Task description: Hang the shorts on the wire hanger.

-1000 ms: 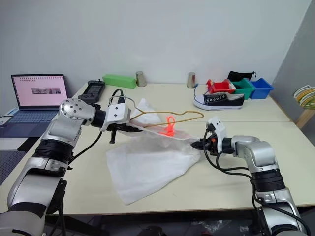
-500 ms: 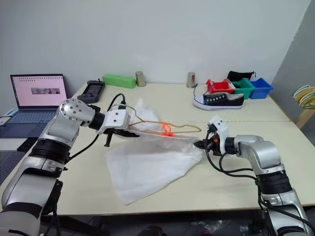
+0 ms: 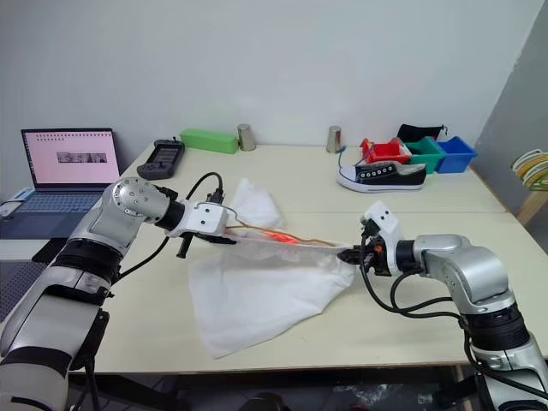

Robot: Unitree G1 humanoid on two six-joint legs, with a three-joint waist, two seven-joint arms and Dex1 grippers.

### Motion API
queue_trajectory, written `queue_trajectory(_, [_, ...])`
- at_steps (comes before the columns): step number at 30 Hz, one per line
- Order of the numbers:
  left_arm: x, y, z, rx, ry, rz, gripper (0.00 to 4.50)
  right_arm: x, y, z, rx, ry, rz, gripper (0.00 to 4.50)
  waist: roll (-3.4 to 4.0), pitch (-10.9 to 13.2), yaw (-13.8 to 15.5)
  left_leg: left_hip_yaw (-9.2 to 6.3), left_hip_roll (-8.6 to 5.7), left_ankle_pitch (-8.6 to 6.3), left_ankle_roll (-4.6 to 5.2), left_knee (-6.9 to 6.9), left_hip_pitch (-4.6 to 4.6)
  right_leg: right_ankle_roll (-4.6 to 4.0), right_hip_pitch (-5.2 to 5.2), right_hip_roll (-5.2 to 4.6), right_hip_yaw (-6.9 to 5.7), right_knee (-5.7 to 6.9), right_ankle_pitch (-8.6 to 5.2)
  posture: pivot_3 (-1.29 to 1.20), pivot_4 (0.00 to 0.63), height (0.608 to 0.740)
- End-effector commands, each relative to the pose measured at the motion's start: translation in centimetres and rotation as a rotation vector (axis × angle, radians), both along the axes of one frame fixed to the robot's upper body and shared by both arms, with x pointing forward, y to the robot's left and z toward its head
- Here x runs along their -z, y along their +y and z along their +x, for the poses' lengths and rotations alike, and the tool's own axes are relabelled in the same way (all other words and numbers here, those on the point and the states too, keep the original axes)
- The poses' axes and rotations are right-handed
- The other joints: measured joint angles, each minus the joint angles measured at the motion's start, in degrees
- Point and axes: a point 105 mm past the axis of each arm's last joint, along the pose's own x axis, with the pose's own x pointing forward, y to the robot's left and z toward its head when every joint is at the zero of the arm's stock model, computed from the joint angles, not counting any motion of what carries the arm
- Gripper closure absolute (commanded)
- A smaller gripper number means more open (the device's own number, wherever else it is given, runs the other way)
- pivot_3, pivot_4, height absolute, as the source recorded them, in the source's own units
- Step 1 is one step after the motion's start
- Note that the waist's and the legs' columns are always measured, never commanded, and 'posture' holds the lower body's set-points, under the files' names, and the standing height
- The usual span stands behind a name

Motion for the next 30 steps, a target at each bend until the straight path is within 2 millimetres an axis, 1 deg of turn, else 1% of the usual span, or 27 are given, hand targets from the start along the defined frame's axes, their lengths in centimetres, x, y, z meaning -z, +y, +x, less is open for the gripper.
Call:
queue_trajectory(1, [-0.4,1.9,0.5,-0.028,-0.042,0.109,4.5,-3.3,-0.4,0.3,0.013,-0.119,-0.014,4.46,0.0,0.0,-0.06,0.01,0.0,0.0,0.0,0.0,0.0,0.0,0.0,0.01,0.0,0.0,0.0,0.25,0.0,0.74])
queue_trajectory(3, [-0.4,1.6,0.6,-0.02,-0.048,0.106,4.5,-3.9,-0.3,0.3,0.01,-0.141,-0.023,4.46,0.0,0.0,-0.07,0.0,0.02,0.0,0.0,0.0,0.0,0.0,0.0,0.0,-0.01,0.0,0.0,0.25,0.0,0.74])
queue_trajectory(6, [-0.2,1.5,0.9,-0.006,-0.062,0.142,4.5,-4.9,0.5,-0.1,-0.021,-0.175,-0.035,4.46,0.0,0.0,-0.17,-0.01,0.03,0.0,0.0,0.0,0.0,0.0,0.0,0.0,-0.01,-0.02,0.0,0.24,0.0,0.74])
queue_trajectory(9, [-0.6,-0.6,1.9,0.004,-0.116,0.081,4.5,-6.3,2.1,-0.2,-0.046,-0.242,-0.051,4.46,0.0,0.0,-0.15,-0.01,0.02,0.0,0.0,0.0,-0.01,0.0,0.0,0.0,-0.02,-0.01,0.0,0.23,0.0,0.74])
queue_trajectory(11, [-0.9,-2.1,2.5,0.012,-0.158,0.035,4.5,-6.6,3.0,-0.4,-0.058,-0.266,-0.055,4.46,-0.01,0.0,-0.12,-0.02,0.0,0.0,0.0,0.01,-0.02,0.0,0.0,-0.02,-0.03,-0.02,0.0,0.22,0.0,0.74])
queue_trajectory(14, [-1.6,-4.5,3.2,0.018,-0.193,-0.059,4.5,-6.5,4.1,-0.4,-0.062,-0.298,-0.079,4.46,-0.04,-0.02,-0.16,-0.04,0.01,0.0,0.0,0.02,-0.04,0.0,0.0,-0.2,-0.04,-0.05,0.0,0.21,0.0,0.74])
queue_trajectory(16, [-1.7,-6.1,3.2,0.043,-0.185,-0.106,4.5,-5.4,4.2,0.2,-0.042,-0.332,-0.161,4.46,-0.03,-0.02,-0.77,-0.02,0.01,0.0,0.0,0.01,-0.06,0.0,-0.01,-0.21,-0.02,-0.07,0.0,0.2,0.0,0.74])
queue_trajectory(18, [-1.8,-6.7,3.1,0.049,-0.18,-0.127,4.5,-4.7,3.7,0.6,-0.024,-0.359,-0.229,4.46,-0.04,-0.02,-0.97,-0.03,0.01,0.0,0.0,0.01,-0.07,0.0,-0.02,-0.23,-0.04,-0.07,0.0,0.2,0.0,0.74])
queue_trajectory(20, [-1.9,-7.0,3.2,0.047,-0.181,-0.141,4.5,-4.6,3.4,0.7,-0.021,-0.376,-0.256,4.46,-0.05,-0.01,-1.53,0.0,0.0,0.0,0.0,0.02,-0.09,0.0,-0.03,-0.23,-0.02,-0.07,0.0,0.2,0.0,0.74])
queue_trajectory(21, [-1.9,-7.1,3.2,0.046,-0.183,-0.146,4.5,-4.6,3.4,0.8,-0.021,-0.378,-0.255,3.92,-0.04,-0.02,-1.64,0.0,0.01,0.0,0.0,0.01,-0.09,0.0,-0.04,-0.22,-0.02,-0.08,0.0,0.2,0.0,0.74])
queue_trajectory(22, [-2.0,-7.3,3.2,0.048,-0.185,-0.15,4.5,-4.7,3.5,0.8,-0.022,-0.379,-0.252,3.8,-0.04,-0.02,-1.84,0.0,0.01,0.0,0.0,0.01,-0.08,0.0,-0.03,-0.22,-0.02,-0.08,0.0,0.19,0.0,0.74])
queue_trajectory(24, [-2.0,-7.7,3.1,0.058,-0.186,-0.163,4.5,-4.7,3.5,1.0,-0.019,-0.393,-0.261,3.22,-0.04,-0.02,-2.26,-0.02,0.03,0.0,0.0,0.0,-0.08,0.0,-0.04,-0.22,-0.03,-0.08,0.0,0.19,0.0,0.74])
queue_trajectory(25, [-2.1,-8.0,3.1,0.065,-0.188,-0.171,4.5,-4.7,3.5,1.1,-0.018,-0.401,-0.274,3.04,-0.04,-0.02,-2.38,-0.02,0.03,0.0,0.0,0.0,-0.08,0.0,-0.04,-0.22,-0.03,-0.08,0.0,0.19,0.0,0.74])
queue_trajectory(26, [-2.2,-8.3,3.1,0.072,-0.189,-0.179,4.5,-4.5,3.3,1.3,-0.021,-0.409,-0.298,2.64,-0.04,-0.02,-2.43,-0.02,0.03,0.0,0.0,0.0,-0.09,0.0,-0.03,-0.22,-0.03,-0.08,0.0,0.19,0.0,0.74])
queue_trajectory(30, [-2.3,-8.7,3.0,0.082,-0.19,-0.187,4.5,-4.2,3.1,1.5,-0.029,-0.426,-0.34,1.74,-0.04,-0.02,-2.9,-0.01,0.02,0.0,0.0,0.0,-0.09,0.0,-0.03,-0.22,-0.01,-0.12,0.0,0.18,0.0,0.74])
